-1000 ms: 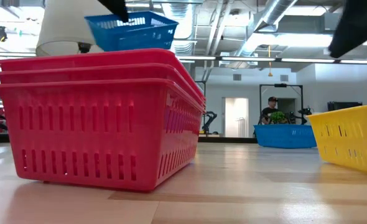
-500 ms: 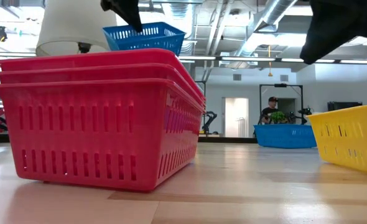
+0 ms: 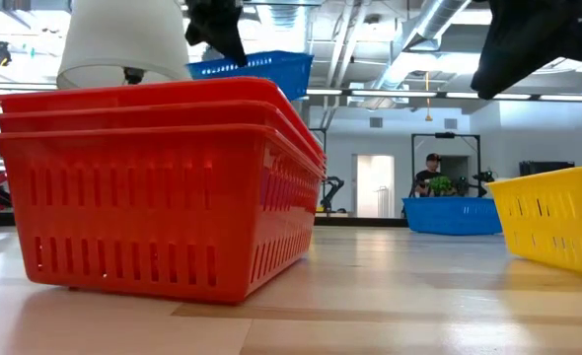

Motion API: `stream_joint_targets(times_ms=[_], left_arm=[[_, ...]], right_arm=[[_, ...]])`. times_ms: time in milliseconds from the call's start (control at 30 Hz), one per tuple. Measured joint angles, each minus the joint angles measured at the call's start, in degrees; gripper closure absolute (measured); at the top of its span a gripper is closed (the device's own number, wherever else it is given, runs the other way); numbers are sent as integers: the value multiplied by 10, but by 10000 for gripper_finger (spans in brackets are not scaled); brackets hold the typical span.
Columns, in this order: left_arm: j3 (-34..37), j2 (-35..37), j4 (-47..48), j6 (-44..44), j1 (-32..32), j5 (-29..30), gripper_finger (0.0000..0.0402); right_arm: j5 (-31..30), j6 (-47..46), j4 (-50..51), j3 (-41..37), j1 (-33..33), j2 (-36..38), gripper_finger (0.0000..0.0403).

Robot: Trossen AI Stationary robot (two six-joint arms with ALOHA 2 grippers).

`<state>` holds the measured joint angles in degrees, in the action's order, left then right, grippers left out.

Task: Stack baskets by color
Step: Stack the bottom blue bin on top of the middle blue bin

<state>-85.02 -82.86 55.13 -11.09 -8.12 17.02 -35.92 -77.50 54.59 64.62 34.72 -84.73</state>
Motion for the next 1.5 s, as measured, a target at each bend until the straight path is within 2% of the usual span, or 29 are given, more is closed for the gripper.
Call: stream_joint_targets(times_ms=[133, 233, 333, 533, 633, 733, 867, 1133, 1500], left_arm=[[42, 1, -13, 42, -1, -30, 401], [71, 0, -36, 41, -7, -36, 401], [91, 0, -58, 43, -18, -73, 401], [91, 0, -66, 99, -39, -122, 401], [91, -4, -67, 104, -57, -174, 401], [91, -22, -69, 88, -68, -190, 401], [90, -49, -93, 91, -79, -239, 401], [91, -111, -111, 101, -83, -245, 401], [91, -131, -109, 99, -89, -248, 401]], right_arm=[[0, 0, -3, 0, 0, 0, 290], [0, 0, -7, 0, 0, 0, 290], [1, 6, -8, 0, 0, 0, 290], [2, 15, -10, 0, 0, 0, 290], [1, 16, -9, 0, 0, 0, 290], [1, 17, -9, 0, 0, 0, 290], [1, 17, -9, 0, 0, 0, 290], [1, 30, -8, 0, 0, 0, 290], [1, 45, -6, 0, 0, 0, 290]])
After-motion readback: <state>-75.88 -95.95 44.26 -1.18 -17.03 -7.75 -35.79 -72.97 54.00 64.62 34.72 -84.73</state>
